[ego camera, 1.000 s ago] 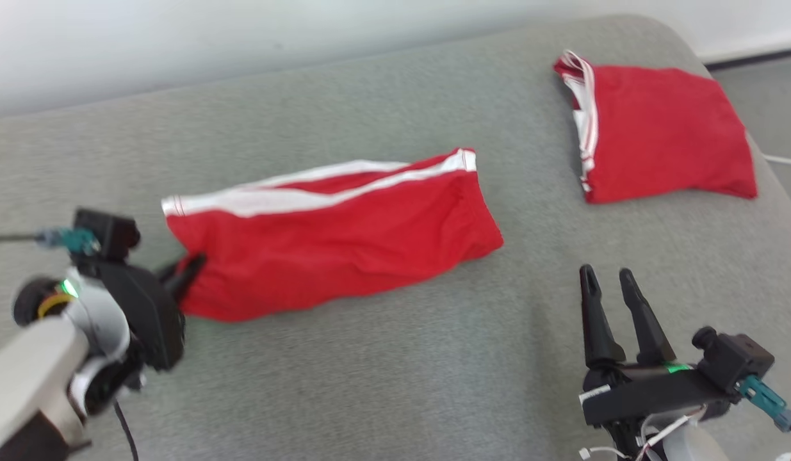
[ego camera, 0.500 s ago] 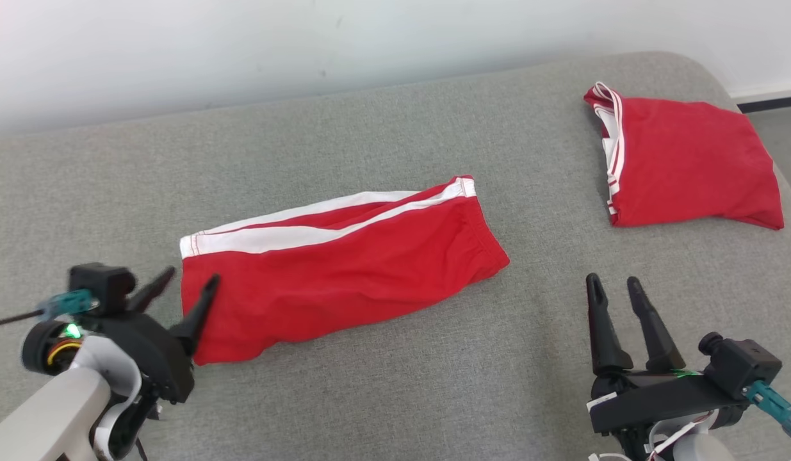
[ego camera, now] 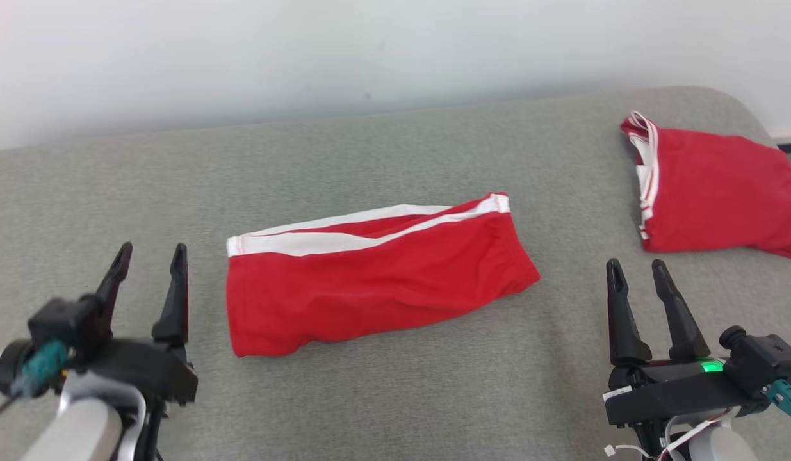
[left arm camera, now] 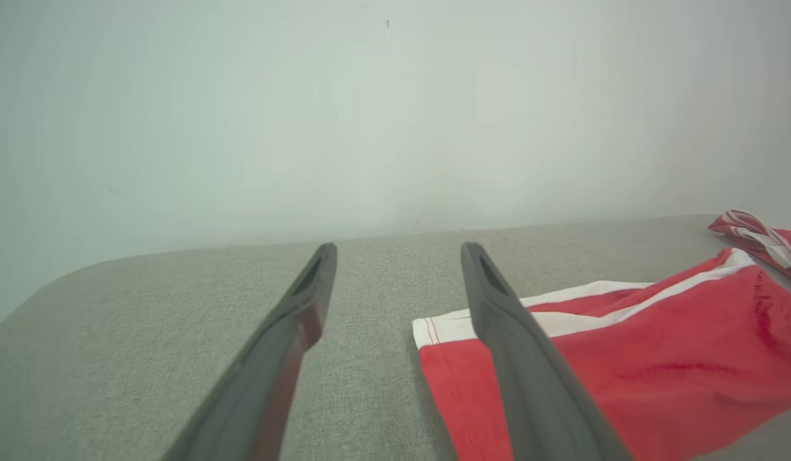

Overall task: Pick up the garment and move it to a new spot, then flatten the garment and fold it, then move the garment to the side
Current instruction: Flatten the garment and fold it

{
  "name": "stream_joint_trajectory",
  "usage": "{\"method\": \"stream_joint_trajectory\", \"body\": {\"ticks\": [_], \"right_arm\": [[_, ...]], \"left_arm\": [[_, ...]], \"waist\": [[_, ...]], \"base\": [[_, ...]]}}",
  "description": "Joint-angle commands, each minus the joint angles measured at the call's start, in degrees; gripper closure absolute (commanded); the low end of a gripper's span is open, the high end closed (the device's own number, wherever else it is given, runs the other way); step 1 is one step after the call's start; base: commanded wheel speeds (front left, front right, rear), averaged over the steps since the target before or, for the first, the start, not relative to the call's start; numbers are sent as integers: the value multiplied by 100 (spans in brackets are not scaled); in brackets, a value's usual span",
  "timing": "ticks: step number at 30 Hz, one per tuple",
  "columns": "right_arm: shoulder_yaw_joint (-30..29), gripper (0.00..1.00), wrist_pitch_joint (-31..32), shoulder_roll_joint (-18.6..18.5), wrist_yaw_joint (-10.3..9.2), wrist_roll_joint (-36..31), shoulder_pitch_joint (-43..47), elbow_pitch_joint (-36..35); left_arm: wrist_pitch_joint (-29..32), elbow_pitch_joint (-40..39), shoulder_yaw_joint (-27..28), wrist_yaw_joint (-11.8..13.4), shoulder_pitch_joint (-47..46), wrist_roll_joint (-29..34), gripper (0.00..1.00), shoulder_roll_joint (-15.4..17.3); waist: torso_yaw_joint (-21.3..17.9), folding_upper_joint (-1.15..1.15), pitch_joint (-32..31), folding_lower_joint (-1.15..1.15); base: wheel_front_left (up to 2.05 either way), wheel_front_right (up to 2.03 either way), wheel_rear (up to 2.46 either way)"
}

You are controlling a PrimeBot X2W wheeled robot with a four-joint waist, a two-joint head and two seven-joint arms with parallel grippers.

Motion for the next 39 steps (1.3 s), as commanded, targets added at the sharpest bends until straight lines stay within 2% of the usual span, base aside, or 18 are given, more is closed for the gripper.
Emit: {"method": "stream_joint_trajectory", "body": {"ticks": [1, 9, 14, 17, 19, 24, 31, 39], "right_arm": [[-12, 0, -46, -31, -16, -73, 3, -25], [10, 0, -133, -65, -16, -248, 23, -31], [69, 0, -196, -76, -16, -348, 119, 30], [80, 0, -201, -69, -16, -366, 131, 49], [78, 0, -235, -61, -16, -385, 181, 73], [48, 0, -249, -62, -16, -398, 290, 90], [114, 0, -276, -113, -16, -556, 478, 156], [261, 0, -297, -141, -16, -653, 515, 266]], "left_arm": [[-14, -295, 374, 56, 364, 337, 0, -153], [-16, -1303, 1737, -53, 1486, 1547, 0, -817], [-16, -1695, 2304, -175, 2058, 2013, 0, -1238], [-16, -1827, 2508, -238, 2292, 2166, 0, -1372], [-16, -1987, 2771, -356, 2615, 2355, 0, -1559], [-16, -2145, 3093, -550, 3006, 2672, 0, -1862], [-16, -1907, 3143, -1030, 3189, 3003, 0, -2233], [-17, -1632, 3254, -1332, 3166, 3214, 0, -2441]], "waist": [[130, 0, -101, 0], [230, 0, -183, 0], [229, 0, -222, 0], [214, 0, -235, 0], [209, 0, -259, 0], [242, 0, -307, 0], [345, 0, -390, 0], [346, 0, -525, 0]], "base": [[0, 0, 0], [0, 0, 0], [0, 0, 0], [0, 0, 0], [0, 0, 0], [0, 0, 0], [0, 0, 0], [0, 0, 0]]}}
